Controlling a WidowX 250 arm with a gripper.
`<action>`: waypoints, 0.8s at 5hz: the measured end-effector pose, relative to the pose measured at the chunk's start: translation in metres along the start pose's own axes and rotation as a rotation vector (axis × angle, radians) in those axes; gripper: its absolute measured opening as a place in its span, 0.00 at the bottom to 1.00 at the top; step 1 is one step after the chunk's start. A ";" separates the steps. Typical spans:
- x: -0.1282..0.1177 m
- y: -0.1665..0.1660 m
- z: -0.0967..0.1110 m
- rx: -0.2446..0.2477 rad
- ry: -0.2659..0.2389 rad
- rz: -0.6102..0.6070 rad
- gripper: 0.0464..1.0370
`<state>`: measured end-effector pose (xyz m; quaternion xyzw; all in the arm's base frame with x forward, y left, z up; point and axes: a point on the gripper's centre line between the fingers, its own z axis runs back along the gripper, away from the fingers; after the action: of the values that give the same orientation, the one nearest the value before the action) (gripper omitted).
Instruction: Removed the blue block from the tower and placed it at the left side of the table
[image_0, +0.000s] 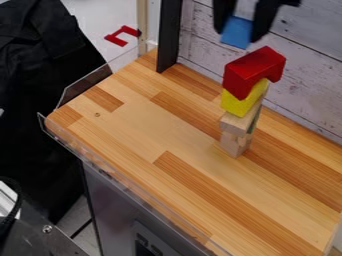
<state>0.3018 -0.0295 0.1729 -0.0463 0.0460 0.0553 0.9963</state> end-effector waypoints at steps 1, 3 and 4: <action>-0.002 0.031 -0.008 0.006 0.023 0.018 0.52; -0.008 0.097 -0.033 0.059 0.043 0.113 0.52; -0.015 0.120 -0.048 0.046 0.009 0.189 0.52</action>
<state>0.2693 0.0830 0.1163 -0.0190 0.0559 0.1477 0.9873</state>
